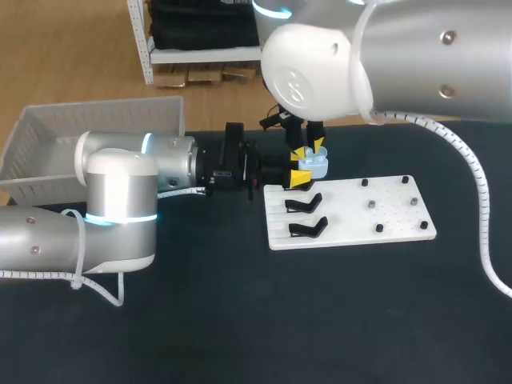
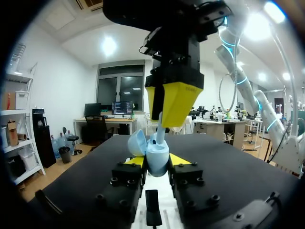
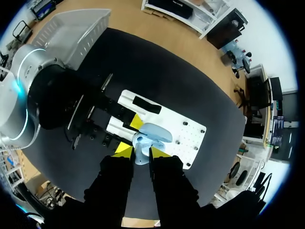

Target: Pick up each earbud case from the left stands, insert the matching earbuds, close the lid, and place the case in the box.

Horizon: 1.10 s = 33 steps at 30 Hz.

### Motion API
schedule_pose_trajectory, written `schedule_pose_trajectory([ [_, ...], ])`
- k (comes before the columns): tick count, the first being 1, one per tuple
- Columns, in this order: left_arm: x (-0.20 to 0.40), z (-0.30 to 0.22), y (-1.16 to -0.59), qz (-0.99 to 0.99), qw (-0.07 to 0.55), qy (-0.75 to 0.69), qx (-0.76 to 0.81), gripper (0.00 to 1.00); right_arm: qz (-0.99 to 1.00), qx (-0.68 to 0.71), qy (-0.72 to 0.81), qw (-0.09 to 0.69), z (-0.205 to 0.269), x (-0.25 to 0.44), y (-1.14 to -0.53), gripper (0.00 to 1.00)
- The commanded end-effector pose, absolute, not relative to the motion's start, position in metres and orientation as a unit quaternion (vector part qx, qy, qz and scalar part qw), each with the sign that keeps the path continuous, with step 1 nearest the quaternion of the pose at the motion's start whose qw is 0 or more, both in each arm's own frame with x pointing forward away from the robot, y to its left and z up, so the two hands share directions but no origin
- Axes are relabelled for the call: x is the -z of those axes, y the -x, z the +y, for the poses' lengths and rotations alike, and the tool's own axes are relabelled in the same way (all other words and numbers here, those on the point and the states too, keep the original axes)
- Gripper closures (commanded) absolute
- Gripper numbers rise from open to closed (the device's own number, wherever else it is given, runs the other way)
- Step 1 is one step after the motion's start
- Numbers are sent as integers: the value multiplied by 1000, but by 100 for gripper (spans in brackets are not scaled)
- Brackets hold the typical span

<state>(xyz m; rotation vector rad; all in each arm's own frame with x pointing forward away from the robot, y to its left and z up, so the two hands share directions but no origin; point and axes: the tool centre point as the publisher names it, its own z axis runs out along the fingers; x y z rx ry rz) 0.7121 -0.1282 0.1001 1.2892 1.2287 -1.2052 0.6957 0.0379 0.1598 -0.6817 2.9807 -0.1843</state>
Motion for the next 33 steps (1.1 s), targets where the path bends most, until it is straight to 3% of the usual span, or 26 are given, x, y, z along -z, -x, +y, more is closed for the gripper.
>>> schedule_pose_trajectory([
  [1, -99, -128, -712, 502, 478, -527, 493, 100, 972, 59, 223, 49, 35, -159, -691, 100],
  [33, -99, -128, -712, 502, 478, -527, 493, 100, 973, 65, 216, 51, 36, -151, -700, 100],
])
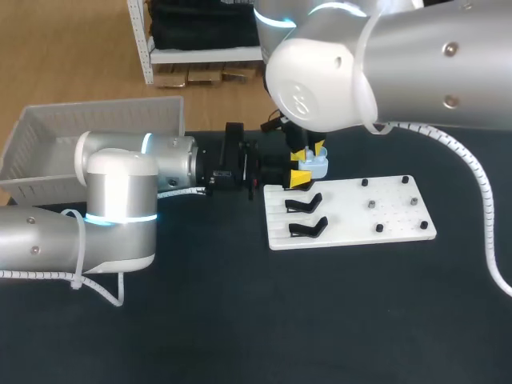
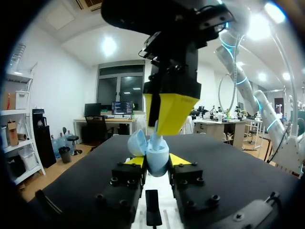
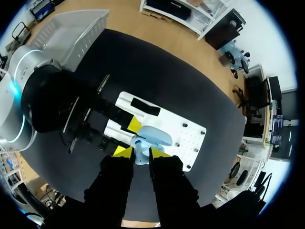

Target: Pick up each earbud case from the left stands, insert the matching earbuds, close the lid, and place the case in the box.

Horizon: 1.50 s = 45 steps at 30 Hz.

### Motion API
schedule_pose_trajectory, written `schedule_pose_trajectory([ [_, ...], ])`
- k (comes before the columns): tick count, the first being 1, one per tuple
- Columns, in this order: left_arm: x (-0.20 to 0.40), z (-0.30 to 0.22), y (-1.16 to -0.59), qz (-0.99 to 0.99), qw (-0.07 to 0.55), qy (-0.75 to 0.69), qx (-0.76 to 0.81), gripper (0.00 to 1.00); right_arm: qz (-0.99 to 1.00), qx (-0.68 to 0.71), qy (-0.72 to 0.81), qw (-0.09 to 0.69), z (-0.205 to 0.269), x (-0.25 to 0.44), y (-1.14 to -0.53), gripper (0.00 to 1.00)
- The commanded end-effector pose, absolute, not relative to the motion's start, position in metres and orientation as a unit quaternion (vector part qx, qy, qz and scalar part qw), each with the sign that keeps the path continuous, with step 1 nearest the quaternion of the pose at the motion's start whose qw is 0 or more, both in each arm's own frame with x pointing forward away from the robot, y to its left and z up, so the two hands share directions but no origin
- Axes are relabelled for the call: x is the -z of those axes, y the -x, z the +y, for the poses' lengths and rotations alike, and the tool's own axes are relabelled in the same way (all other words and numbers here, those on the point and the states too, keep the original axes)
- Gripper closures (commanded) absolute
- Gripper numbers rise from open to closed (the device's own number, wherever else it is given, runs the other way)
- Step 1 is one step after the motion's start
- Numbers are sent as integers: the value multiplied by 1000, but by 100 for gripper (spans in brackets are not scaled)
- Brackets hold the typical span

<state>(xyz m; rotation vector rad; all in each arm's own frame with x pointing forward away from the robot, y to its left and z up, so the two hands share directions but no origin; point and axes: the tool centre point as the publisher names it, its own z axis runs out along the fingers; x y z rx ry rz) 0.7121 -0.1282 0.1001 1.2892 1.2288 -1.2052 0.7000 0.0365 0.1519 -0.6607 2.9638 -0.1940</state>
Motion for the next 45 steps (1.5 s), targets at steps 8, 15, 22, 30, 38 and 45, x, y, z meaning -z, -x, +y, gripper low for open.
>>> schedule_pose_trajectory([
  [8, -99, -128, -712, 502, 478, -527, 493, 100, 973, 67, 215, 50, 35, -149, -702, 100],
  [15, -99, -128, -712, 502, 478, -527, 493, 100, 973, 68, 215, 49, 34, -147, -704, 100],
  [22, -99, -128, -712, 502, 478, -527, 493, 100, 972, 72, 219, 43, 35, -144, -703, 100],
  [30, -99, -128, -712, 502, 478, -527, 493, 100, 973, 64, 216, 42, 36, -142, -705, 100],
  [38, -99, -128, -712, 502, 478, -527, 493, 100, 976, 46, 210, 37, 33, -145, -704, 51],
  [45, -99, -128, -712, 502, 478, -527, 493, 100, 985, -17, 169, 41, 18, -164, -711, 11],
])
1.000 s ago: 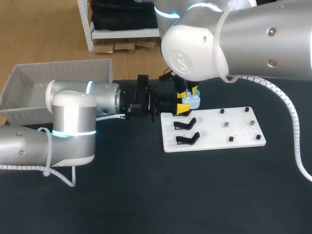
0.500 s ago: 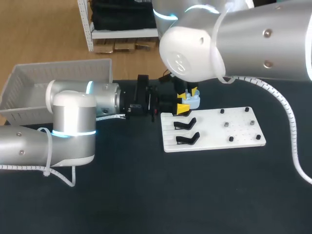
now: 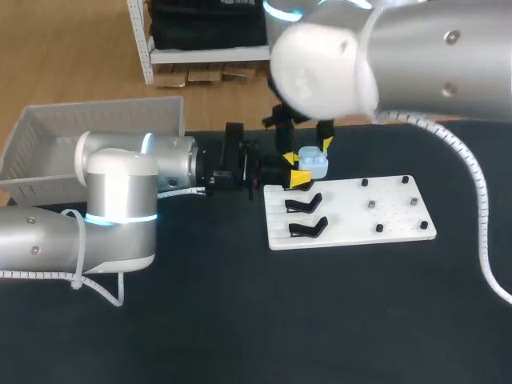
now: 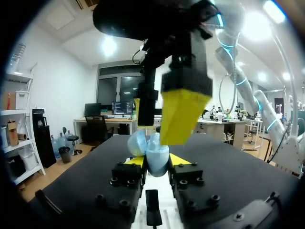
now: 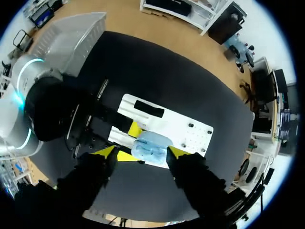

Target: Pick up each earbud case from the left stands, insert the matching earbuds, close the lid, and place the case in the box.

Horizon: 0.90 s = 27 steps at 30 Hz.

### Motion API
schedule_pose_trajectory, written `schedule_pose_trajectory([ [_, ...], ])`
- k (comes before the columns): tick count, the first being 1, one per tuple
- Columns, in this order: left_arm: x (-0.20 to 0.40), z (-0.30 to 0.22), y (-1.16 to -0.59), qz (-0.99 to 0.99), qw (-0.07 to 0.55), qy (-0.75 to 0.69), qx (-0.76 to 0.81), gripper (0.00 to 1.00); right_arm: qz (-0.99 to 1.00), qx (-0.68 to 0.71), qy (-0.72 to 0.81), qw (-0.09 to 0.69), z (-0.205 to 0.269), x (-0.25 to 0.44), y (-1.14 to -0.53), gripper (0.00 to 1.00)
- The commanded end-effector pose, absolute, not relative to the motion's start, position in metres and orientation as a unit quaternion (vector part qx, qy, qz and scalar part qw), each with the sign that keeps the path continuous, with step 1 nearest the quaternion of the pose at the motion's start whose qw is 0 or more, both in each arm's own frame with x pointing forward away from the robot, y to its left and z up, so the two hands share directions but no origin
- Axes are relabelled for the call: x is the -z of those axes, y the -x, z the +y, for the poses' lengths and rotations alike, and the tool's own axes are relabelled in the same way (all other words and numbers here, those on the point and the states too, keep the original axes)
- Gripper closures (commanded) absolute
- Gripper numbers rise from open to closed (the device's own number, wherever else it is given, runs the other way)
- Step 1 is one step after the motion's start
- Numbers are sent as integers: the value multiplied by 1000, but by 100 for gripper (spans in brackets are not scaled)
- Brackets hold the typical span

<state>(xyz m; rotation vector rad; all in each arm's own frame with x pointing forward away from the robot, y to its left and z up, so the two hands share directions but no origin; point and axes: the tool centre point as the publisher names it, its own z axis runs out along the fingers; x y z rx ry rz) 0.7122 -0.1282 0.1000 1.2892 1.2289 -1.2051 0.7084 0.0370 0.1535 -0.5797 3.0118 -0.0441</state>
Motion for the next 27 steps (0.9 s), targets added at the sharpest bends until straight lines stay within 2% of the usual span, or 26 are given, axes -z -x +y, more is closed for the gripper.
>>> schedule_pose_trajectory([
  [1, -99, -128, -712, 502, 478, -527, 493, 100, 987, -22, 155, 42, 14, -165, -715, 6],
  [2, -99, -128, -712, 502, 478, -527, 493, 100, 989, -28, 138, 45, 10, -167, -719, 0],
  [12, -99, -128, -712, 502, 478, -527, 493, 100, 997, -69, 0, 35, -27, -159, -768, 0],
  [27, -99, -128, -712, 502, 478, -527, 493, 100, 999, -47, -3, 6, -30, -132, -771, 0],
])
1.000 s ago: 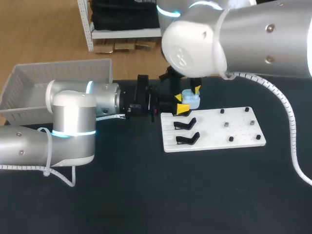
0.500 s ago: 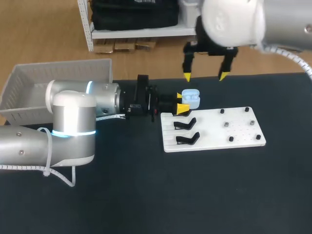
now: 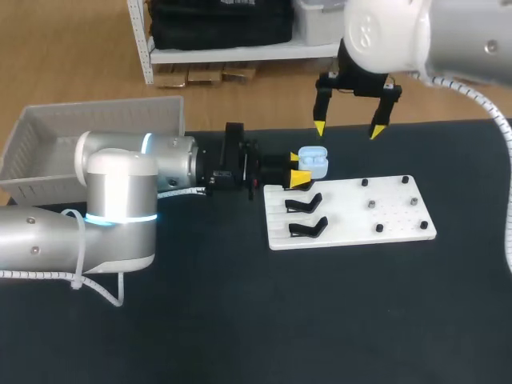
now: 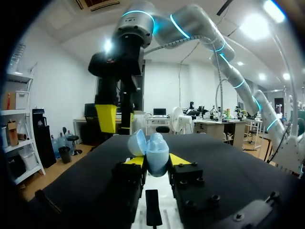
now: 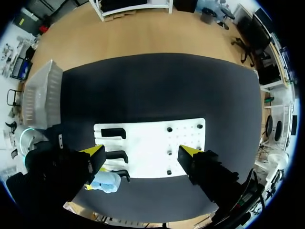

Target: Pick up each earbud case from the left stands, insert the matching earbuds, close the lid, and place the case in the box.

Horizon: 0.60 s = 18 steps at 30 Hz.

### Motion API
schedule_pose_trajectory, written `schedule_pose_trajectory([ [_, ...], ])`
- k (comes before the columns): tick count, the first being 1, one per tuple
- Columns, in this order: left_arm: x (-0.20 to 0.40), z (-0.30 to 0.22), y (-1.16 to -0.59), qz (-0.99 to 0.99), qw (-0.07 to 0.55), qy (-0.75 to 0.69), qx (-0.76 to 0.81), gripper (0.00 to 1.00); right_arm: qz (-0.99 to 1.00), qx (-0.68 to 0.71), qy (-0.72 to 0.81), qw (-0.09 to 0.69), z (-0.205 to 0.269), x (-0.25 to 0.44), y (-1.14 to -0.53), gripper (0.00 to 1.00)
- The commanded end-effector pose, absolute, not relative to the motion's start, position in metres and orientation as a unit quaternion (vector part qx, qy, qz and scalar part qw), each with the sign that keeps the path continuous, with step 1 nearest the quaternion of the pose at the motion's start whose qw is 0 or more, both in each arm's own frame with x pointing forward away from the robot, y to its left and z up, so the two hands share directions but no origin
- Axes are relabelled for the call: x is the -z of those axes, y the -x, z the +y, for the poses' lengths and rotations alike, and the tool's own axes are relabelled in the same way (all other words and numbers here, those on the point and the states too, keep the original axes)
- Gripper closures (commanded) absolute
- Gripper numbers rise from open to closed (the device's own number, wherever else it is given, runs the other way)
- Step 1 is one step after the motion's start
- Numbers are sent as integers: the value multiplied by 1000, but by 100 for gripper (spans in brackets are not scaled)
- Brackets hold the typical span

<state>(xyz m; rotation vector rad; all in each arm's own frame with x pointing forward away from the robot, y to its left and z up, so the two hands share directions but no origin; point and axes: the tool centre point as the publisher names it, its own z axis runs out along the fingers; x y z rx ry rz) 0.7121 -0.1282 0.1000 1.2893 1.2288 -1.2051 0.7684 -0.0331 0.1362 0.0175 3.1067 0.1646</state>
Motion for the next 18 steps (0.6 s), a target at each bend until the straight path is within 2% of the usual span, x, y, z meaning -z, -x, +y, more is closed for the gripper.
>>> schedule_pose_trajectory([
  [1, -99, -128, -712, 502, 478, -527, 493, 100, 999, -45, -1, 3, -30, -130, -769, 0],
  [18, -99, -128, -712, 502, 478, -527, 493, 100, 997, -64, 31, -25, -37, -128, -719, 0],
])
